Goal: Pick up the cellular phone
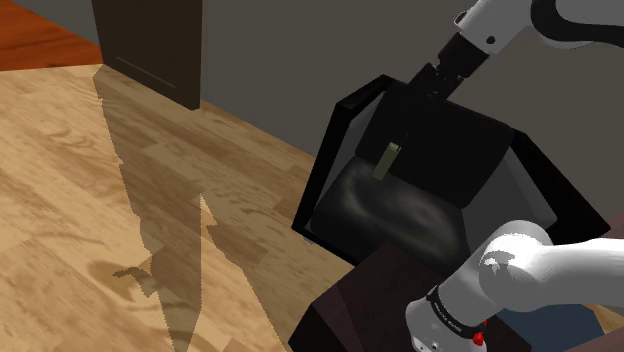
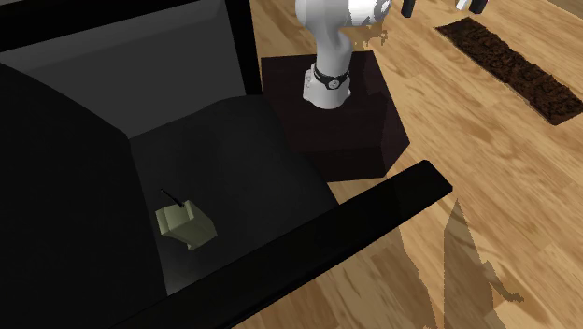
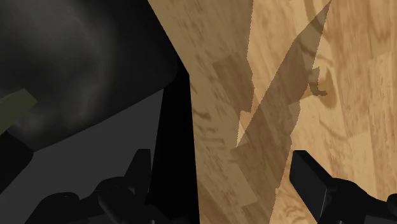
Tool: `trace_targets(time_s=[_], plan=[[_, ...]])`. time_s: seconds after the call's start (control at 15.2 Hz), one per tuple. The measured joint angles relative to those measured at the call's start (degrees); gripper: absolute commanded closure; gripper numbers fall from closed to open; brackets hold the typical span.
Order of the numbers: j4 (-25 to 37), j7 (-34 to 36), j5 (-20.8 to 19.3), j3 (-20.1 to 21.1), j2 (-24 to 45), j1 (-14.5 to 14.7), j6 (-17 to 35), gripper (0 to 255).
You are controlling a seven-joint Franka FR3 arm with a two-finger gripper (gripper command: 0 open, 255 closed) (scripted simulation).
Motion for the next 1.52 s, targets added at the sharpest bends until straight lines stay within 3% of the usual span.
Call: trace_targets(time_s=[0.4,1.52], plan=[[-1.0,-1.7,-1.9,-3.0,3.9,-2.1,3.8,0],[4.8,-7.8,-5.8,-14.8,28.0,-9.4,18.6,0]])
